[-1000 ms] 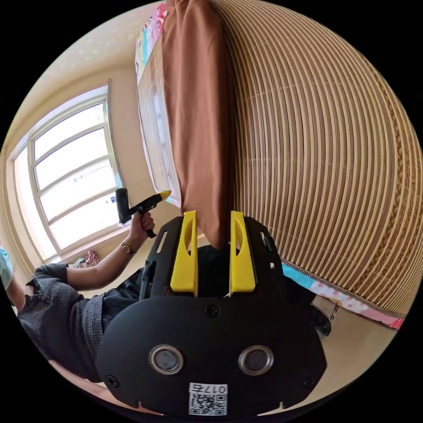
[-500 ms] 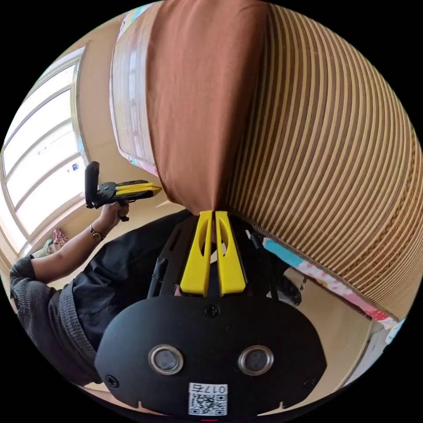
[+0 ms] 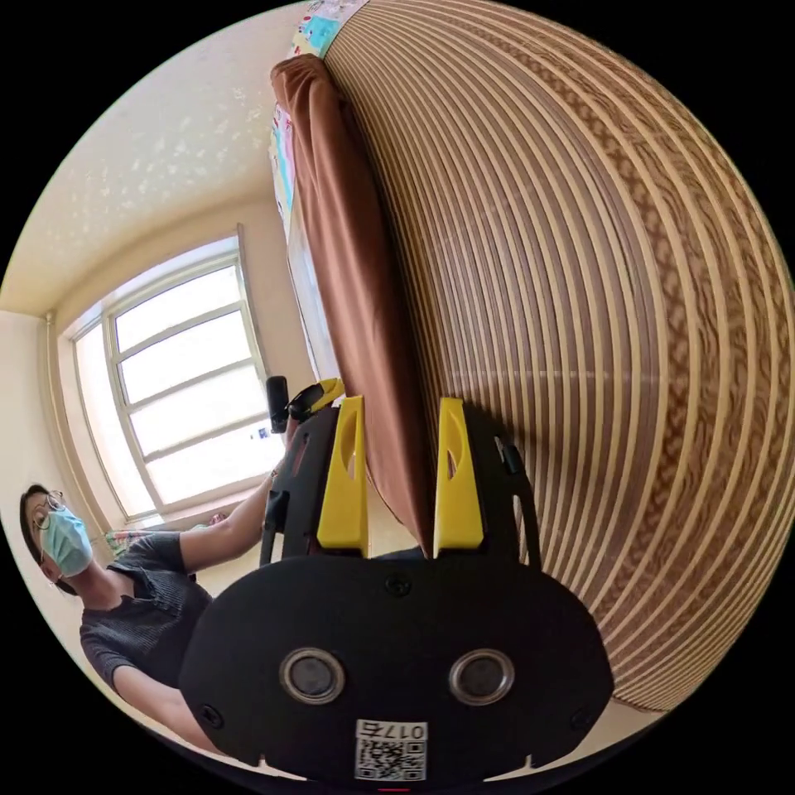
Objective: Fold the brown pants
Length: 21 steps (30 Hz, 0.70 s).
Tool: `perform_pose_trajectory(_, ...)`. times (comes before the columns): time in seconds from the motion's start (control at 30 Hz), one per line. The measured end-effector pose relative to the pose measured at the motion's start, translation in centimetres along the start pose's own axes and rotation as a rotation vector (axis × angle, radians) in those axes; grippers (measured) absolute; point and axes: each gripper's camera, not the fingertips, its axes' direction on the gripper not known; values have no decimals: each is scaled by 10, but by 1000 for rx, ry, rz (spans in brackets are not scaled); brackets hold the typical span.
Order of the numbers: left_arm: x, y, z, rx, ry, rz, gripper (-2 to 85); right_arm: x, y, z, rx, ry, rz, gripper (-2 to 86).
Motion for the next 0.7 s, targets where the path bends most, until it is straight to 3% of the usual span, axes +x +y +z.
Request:
perform_pose_trajectory(0.23, 15, -4, 13, -26, 5, 9, 39, -6, 20, 34, 61, -47, 88, 56)
perform_pose_trajectory(0.4, 31, 47, -28, 67, 395, 148, 28, -29, 95, 4, 138, -427, -129, 35)
perform_pose_trajectory(0.6, 97, 127, -95, 124, 596, 392, 25, -107, 194, -33, 154, -576, -414, 28)
perform_pose_trajectory(0.7, 147, 166, -133, 161, 632, 515, 25, -164, 234, -53, 152, -560, -566, 24)
